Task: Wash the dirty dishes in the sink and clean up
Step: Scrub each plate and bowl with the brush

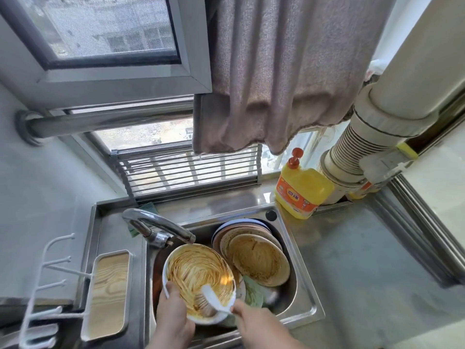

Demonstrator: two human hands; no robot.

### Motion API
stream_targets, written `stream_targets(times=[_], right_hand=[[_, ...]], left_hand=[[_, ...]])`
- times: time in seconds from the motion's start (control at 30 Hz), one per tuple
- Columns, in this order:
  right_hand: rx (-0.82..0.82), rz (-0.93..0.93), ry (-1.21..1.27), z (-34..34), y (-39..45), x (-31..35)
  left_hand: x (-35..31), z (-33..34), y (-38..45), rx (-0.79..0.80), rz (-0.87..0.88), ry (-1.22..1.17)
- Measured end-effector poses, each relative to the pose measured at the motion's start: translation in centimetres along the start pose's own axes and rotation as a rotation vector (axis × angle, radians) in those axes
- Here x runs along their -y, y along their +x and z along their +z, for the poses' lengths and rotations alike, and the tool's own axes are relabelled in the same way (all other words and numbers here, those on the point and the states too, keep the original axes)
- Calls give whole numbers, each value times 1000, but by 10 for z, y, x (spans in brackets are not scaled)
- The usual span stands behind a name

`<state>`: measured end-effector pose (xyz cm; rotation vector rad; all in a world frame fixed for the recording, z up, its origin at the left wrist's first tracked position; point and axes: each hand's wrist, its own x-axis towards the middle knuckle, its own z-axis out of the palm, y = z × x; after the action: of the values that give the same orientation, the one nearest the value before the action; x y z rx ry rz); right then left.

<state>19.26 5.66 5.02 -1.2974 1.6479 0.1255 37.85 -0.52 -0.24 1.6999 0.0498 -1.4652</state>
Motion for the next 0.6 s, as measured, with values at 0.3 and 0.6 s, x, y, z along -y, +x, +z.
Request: stream_targets(times=[0.3, 0.6], right_hand=[[-193, 64, -110, -40, 59, -2], [-122, 37, -55, 15, -1, -19]], left_hand=[[9, 6, -15, 98, 38, 141], [-10, 4, 10, 75, 72, 51]])
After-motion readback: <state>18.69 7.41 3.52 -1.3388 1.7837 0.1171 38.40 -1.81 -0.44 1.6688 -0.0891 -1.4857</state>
